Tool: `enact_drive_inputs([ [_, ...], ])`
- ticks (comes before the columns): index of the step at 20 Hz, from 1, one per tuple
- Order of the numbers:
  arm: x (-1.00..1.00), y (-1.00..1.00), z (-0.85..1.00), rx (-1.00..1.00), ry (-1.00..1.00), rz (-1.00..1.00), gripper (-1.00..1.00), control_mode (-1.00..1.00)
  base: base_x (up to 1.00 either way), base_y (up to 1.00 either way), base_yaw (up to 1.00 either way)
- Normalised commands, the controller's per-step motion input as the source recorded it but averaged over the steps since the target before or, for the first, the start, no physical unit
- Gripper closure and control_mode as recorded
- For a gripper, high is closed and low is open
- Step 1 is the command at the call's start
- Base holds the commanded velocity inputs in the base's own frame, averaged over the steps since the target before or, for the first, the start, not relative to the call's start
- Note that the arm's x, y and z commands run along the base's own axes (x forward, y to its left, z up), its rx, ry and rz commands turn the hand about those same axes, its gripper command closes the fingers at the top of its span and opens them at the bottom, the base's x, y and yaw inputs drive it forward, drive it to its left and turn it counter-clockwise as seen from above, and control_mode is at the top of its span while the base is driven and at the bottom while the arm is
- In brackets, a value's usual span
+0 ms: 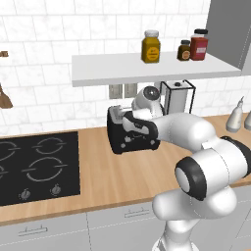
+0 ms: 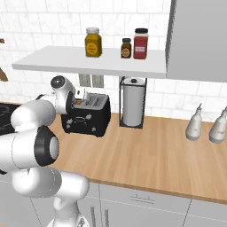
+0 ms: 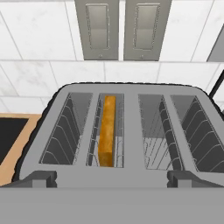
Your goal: Start the toaster. Once the lever pops up, take the bread to the plate on the dining counter.
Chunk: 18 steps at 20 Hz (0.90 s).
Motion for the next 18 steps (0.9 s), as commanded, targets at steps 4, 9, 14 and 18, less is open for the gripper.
enact_drive_inputs([
  [4, 0.00, 0.00, 0.00, 0.00, 0.00, 0.00, -1.00, -1.00, 0.00, 0.00, 0.00],
  [9, 0.00, 0.00, 0.00, 0.00, 0.00, 0.00, -1.00, -1.00, 0.00, 0.00, 0.00],
  [14, 0.00, 0.00, 0.00, 0.00, 0.00, 0.00, -1.00, -1.00, 0.00, 0.00, 0.00],
  [18, 0.00, 0.00, 0.00, 0.00, 0.00, 0.00, -1.00, -1.00, 0.00, 0.00, 0.00],
])
